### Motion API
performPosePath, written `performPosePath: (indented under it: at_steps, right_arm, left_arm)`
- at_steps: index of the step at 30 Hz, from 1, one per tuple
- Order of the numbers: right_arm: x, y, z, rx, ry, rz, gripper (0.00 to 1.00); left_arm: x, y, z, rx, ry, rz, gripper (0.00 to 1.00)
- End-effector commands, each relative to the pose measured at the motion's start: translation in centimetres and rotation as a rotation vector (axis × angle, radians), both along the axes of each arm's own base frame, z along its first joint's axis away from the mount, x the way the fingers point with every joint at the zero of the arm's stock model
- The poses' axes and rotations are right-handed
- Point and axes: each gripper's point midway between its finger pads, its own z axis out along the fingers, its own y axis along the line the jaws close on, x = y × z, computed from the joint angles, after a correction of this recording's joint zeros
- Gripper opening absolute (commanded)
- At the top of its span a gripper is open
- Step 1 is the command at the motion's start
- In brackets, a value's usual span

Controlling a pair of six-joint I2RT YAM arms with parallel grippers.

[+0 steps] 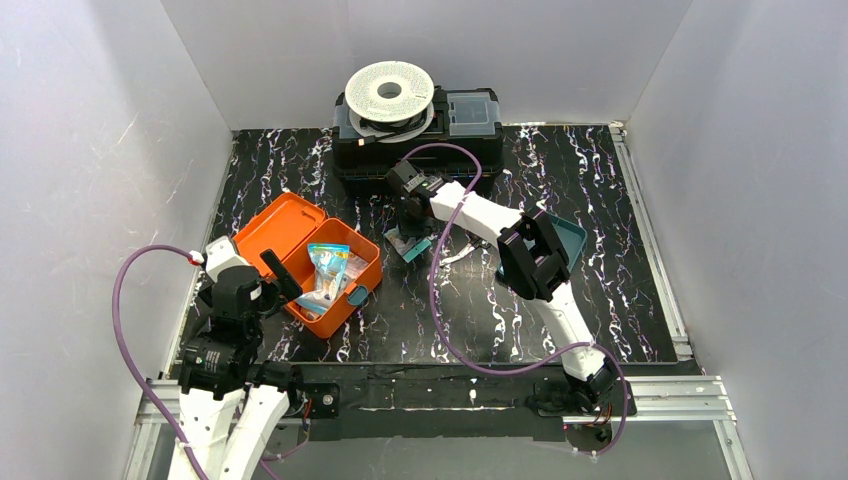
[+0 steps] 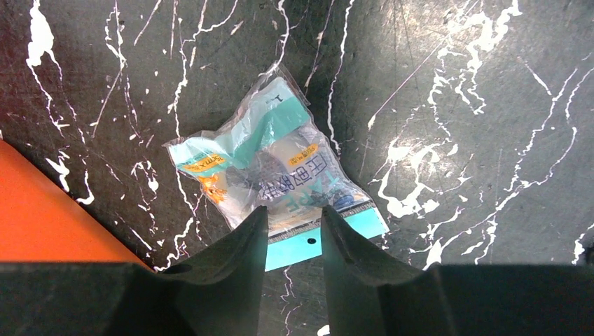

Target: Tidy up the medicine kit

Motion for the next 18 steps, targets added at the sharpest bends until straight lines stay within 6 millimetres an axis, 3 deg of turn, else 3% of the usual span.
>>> performPosePath:
  at_steps: [1, 4, 11, 18]
  right_arm:
    - [0.1, -1.4, -1.2, -0.089, -0.005, 0.007, 0.41]
    - [0.1, -1.1, -0.2, -0.043, -0.032, -0.004, 0.44]
    - [0.5, -0.6, 4.3, 0.062, -0.127, -0.039, 0.55]
    - [1.9, 0.5, 5.8, 0.092, -0.168, -0.057, 0.60]
  left_arm:
    - [0.1, 0.1, -0.2, 0.011, 0.007, -0.005, 0.99]
    - [0.1, 0.1, -0.2, 0.012, 0.007, -0.005, 0.99]
    - [0.1, 0.0, -0.1, 0.010, 0.005, -0.007, 1.00]
    - [0.1, 0.0, -0.1, 0.011, 0.005, -0.008, 1.00]
